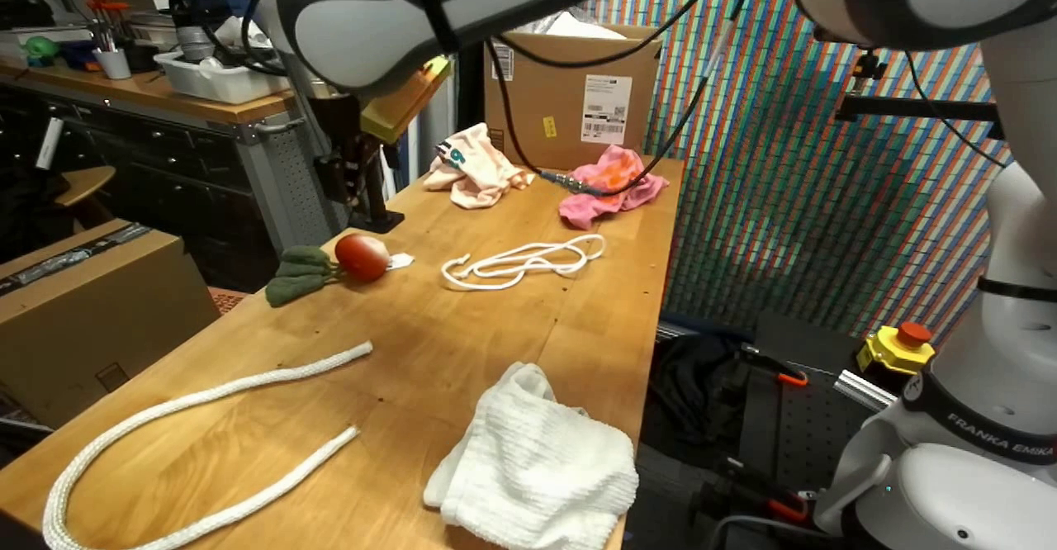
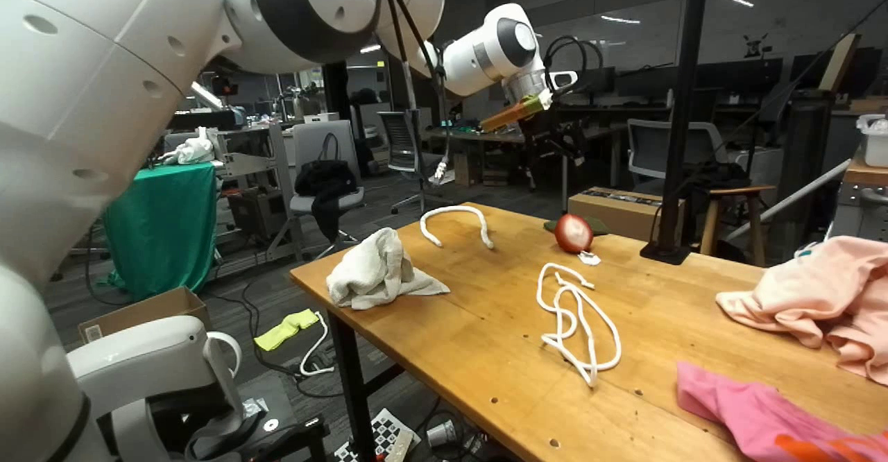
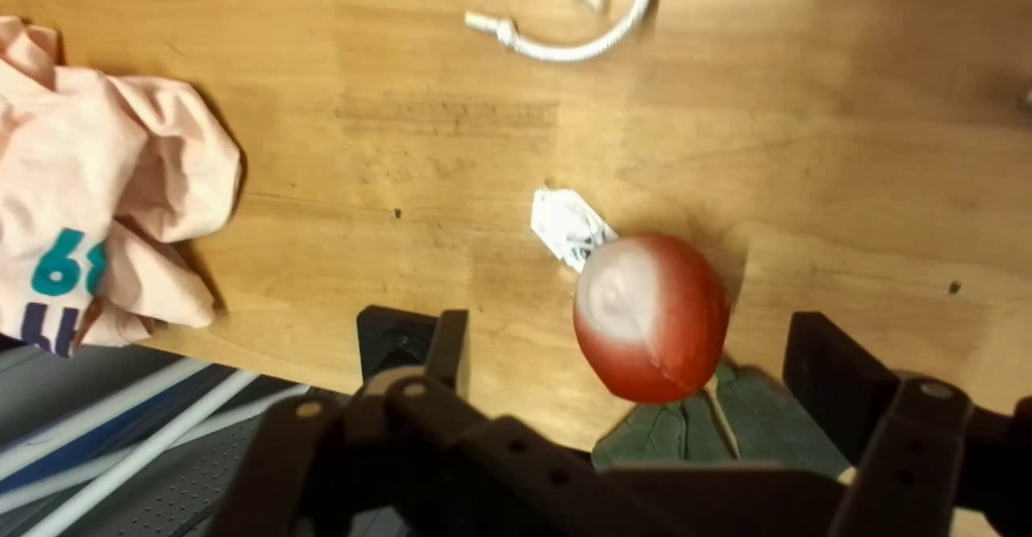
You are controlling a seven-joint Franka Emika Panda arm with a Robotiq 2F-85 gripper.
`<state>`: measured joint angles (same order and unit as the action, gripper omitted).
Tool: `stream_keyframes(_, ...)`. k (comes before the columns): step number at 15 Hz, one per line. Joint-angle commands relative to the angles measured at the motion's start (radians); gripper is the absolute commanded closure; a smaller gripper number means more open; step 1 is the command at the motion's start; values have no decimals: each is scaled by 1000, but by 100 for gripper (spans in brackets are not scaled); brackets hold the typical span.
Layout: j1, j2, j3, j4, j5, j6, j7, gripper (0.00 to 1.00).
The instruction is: Move the pink shirt to the right, move the thick white rope to the left, move the peach shirt to the right, move the white towel to the left, move the radish backwards
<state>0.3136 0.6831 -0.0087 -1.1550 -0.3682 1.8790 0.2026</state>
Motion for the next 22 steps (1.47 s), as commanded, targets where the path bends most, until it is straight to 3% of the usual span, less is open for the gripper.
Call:
stream_keyframes(1, -15, -226, 38, -243, 25, -96, -118, 0)
stream_keyframes(6, -57, -449, 106, -479, 78, -205, -235, 0)
stream_keyframes(12, -105, -730, 143, -795, 214, -193, -294, 0)
stream_keyframes(17, -131, -994, 121, -1071, 306, -38, -262, 0)
stream_keyframes(22, -167, -1265, 76, -1352, 299, 193, -278, 0)
